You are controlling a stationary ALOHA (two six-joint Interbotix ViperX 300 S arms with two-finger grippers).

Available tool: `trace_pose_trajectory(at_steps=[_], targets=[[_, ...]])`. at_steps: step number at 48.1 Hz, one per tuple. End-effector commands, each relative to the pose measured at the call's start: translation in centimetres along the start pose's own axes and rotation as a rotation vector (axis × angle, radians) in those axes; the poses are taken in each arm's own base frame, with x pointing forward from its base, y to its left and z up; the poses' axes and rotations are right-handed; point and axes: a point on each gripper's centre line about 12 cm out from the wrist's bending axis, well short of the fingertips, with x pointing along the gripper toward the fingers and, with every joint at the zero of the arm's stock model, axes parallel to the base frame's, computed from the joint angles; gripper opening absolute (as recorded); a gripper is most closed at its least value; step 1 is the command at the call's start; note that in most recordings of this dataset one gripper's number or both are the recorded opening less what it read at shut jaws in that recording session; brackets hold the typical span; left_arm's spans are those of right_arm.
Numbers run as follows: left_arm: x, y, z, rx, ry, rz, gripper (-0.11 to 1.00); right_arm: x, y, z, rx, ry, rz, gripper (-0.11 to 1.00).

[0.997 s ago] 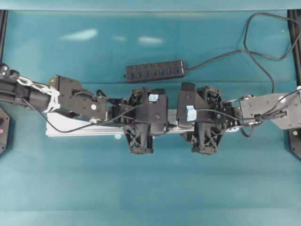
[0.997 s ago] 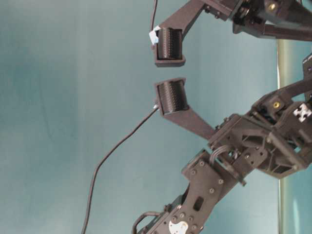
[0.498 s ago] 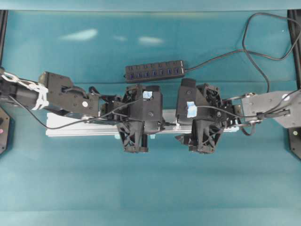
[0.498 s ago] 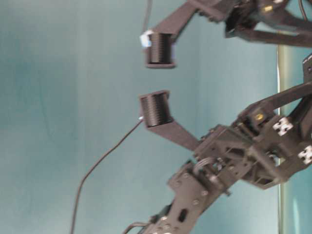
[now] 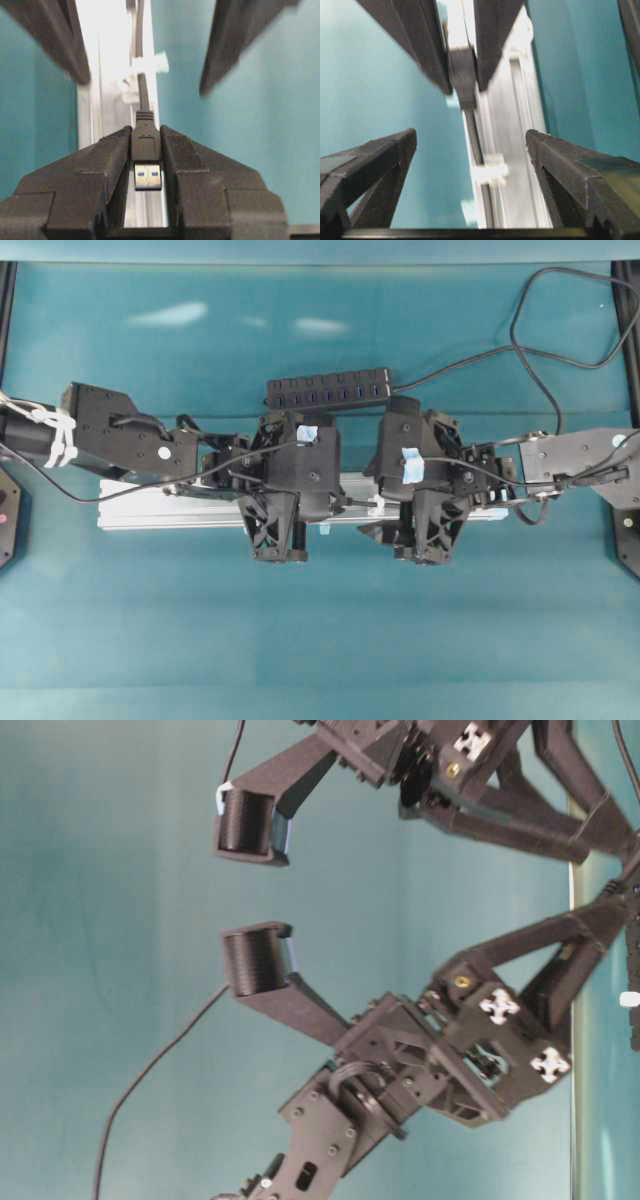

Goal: Pass the USB cable through three rings with both arms.
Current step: 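Grasp the plug with the left gripper past the middle ring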

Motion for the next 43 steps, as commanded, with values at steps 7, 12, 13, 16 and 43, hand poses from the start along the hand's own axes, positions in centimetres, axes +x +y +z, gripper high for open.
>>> trace_pose_trajectory(at_steps=[7,12,13,16,43], targets=[[-1.0,0.0,1.8,0.004,-0.054,0.002,0.2,0.8,0.4,1.3,0.007,-0.032,0.012,0.86],[-1.0,-0.1,1.8,0.004,-0.055,0.001,0.2,1.8,0.5,1.1,0.003,-0.006,0.009,0.86],[-1.0,-0.1,1.8,0.005,-0.055,0.001,0.2,1.9,0.5,1.0,0.003,-0.005,0.009,0.86],[-1.0,-0.1,1.8,0.005,-0.055,0.001,0.2,2.1,0.5,1.0,0.002,0.001,0.008,0.85],[-1.0,-0.3,1.6,0.006,-0.048,-0.002,0.2,2.0,0.7,0.9,-0.004,0.003,0.012,0.27]])
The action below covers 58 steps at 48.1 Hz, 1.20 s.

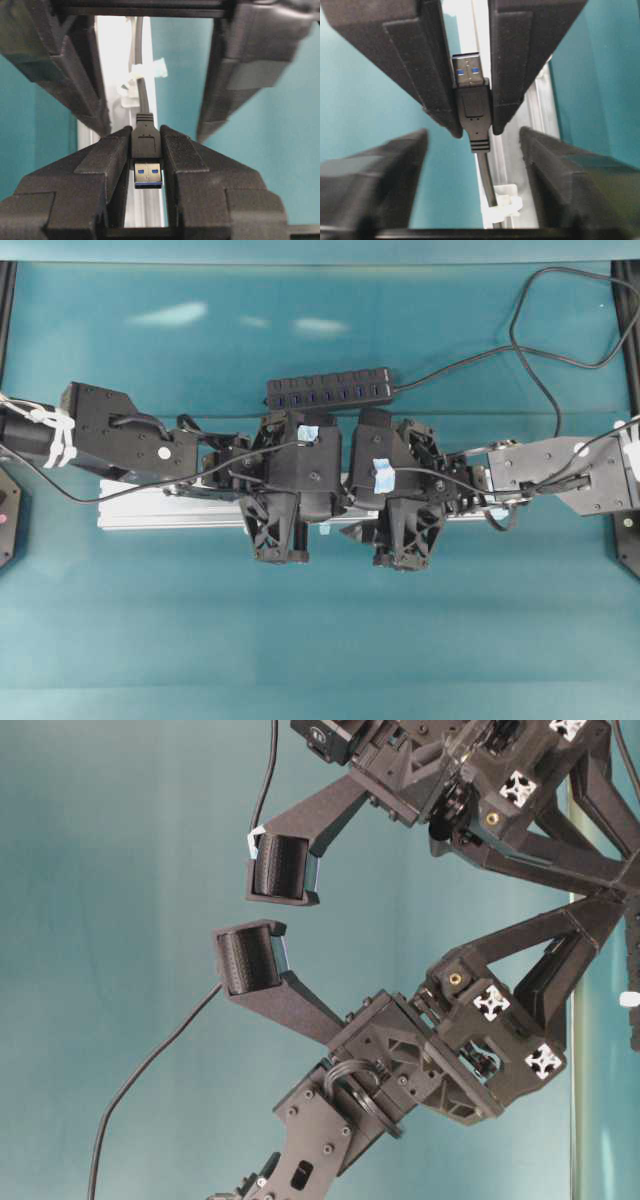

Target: Pass the USB cable through three rings with both arms.

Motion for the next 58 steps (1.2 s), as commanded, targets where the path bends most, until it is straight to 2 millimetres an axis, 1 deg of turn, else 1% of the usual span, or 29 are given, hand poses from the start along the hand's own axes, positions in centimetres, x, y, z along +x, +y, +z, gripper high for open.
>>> trace_pose_trajectory(at_steps=[1,6,10,17,43,58], targets=[[-0.99,-0.2,1.46,0.008,-0.046,-0.001,0.2,-0.48,0.25,0.87,0.004,-0.03,0.007,0.24],[-0.98,-0.2,1.39,0.008,-0.045,-0.001,0.2,-0.52,0.24,0.87,0.004,-0.029,0.006,0.1],[-0.99,-0.2,1.46,0.006,-0.046,-0.002,0.2,-0.54,0.3,0.9,0.003,-0.027,0.007,0.01],[-0.98,-0.21,1.39,0.006,-0.045,-0.002,0.2,-0.55,0.29,0.91,-0.006,-0.025,0.005,-0.07],[-0.99,-0.05,0.83,-0.009,-0.032,0.001,0.2,-0.55,0.28,0.91,-0.011,-0.025,0.005,-0.08],[-1.02,0.16,1.0,-0.015,-0.037,0.004,0.21,-0.56,0.29,0.97,-0.021,-0.026,0.005,-0.08]])
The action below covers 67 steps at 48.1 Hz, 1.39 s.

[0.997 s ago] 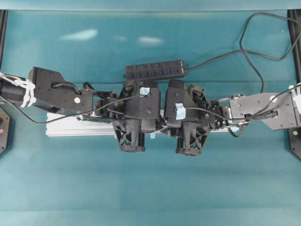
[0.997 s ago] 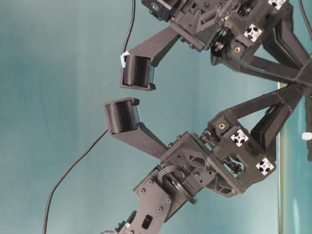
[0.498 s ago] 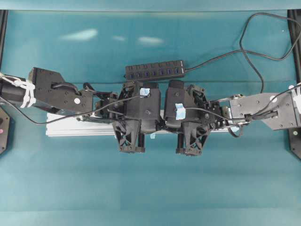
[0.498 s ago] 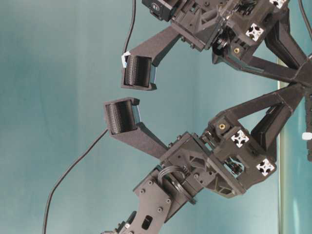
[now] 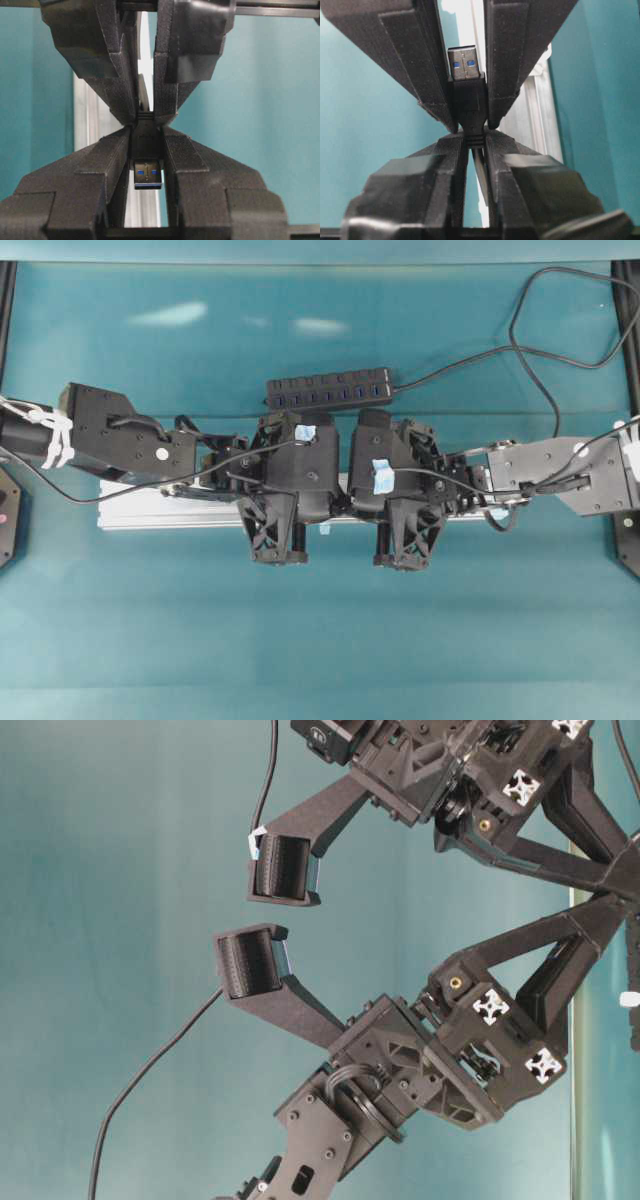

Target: Pass the USB cable through three rings with both arms.

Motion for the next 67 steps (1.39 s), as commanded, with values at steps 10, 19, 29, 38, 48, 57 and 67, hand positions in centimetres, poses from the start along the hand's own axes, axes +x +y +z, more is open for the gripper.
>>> trace_pose_trajectory(at_steps=[10,19,29,38,48,57,67], targets=[[-0.9,0.2,1.2,0.002,-0.04,0.005,0.44,-0.6,0.3,1.0,-0.011,-0.033,0.007,-0.08],[-1.1,0.1,0.8,0.004,-0.032,0.004,0.93,-0.5,0.2,1.0,-0.013,-0.025,0.003,-0.08],[-2.7,0.1,0.1,0.0,-0.034,0.004,0.92,-0.1,-0.4,1.7,-0.021,0.009,-0.023,-0.08],[-5.8,0.2,-0.9,-0.026,-0.055,0.01,0.92,0.6,-1.5,2.3,-0.048,0.112,-0.072,-0.08],[-8.3,0.3,-2.3,-0.071,-0.065,0.013,0.91,1.5,-2.3,2.6,-0.101,0.24,-0.111,-0.08],[-9.3,0.2,-2.9,-0.08,-0.073,0.011,0.91,2.2,-2.5,2.1,-0.12,0.323,-0.125,-0.08],[-9.3,0.2,-2.9,-0.078,-0.073,0.013,0.91,3.0,-3.0,1.4,-0.107,0.363,-0.133,-0.08]])
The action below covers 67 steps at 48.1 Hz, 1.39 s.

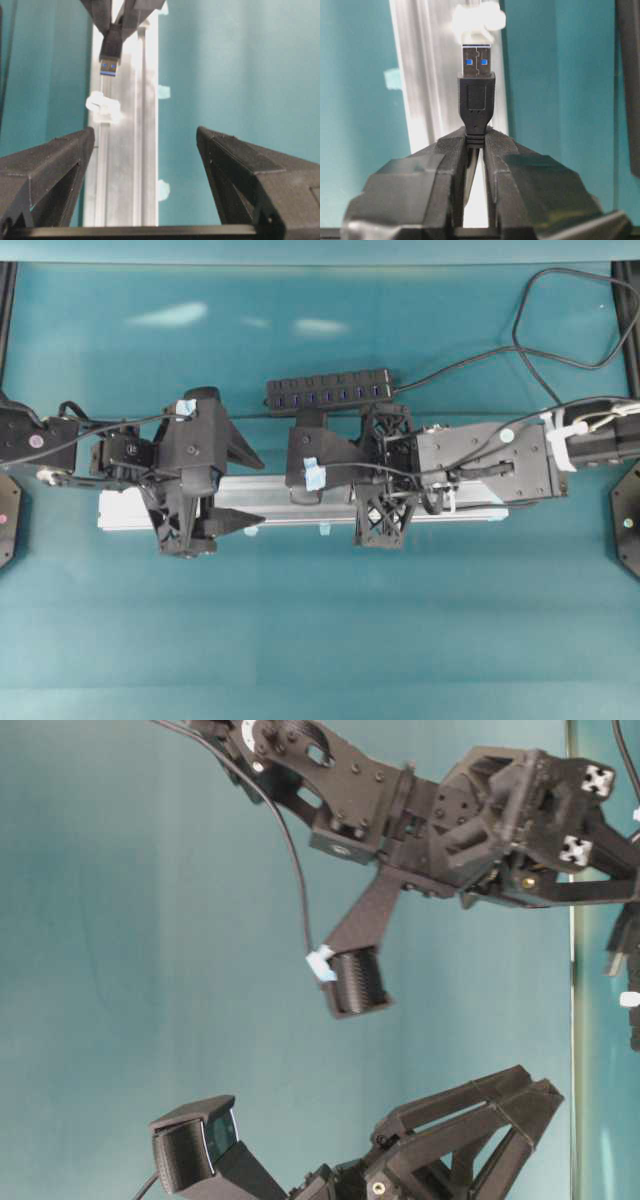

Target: Pass the USB cable through three rings with both arms.

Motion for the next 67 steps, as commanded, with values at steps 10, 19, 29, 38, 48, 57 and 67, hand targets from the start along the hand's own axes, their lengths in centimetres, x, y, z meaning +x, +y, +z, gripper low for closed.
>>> trace_pose_trajectory(at_steps=[10,19,29,38,48,57,67], targets=[[-0.9,0.2,0.7,-0.004,-0.037,0.004,0.91,1.1,-0.4,0.2,0.001,0.004,-0.001,-0.08],[-1.7,0.4,0.5,-0.008,-0.046,0.009,0.91,1.5,-0.4,0.5,0.001,-0.014,0.003,-0.08],[-3.1,0.3,-0.3,-0.008,-0.06,0.009,0.91,1.6,-0.8,0.6,0.009,-0.019,-0.001,-0.08],[-4.1,0.4,-0.7,-0.009,-0.074,0.01,0.9,1.6,-0.9,0.9,0.013,-0.031,-0.001,-0.08],[-4.5,0.6,-0.9,-0.012,-0.081,0.015,0.88,1.8,-0.9,1.7,0.013,-0.041,-0.001,-0.08],[-4.6,0.7,-0.8,-0.014,-0.084,0.018,0.88,2.0,-1.1,2.4,0.015,-0.051,-0.002,-0.08],[-4.6,0.7,-0.8,-0.018,-0.083,0.02,0.88,2.0,-1.0,2.8,0.006,-0.061,-0.002,-0.08]])
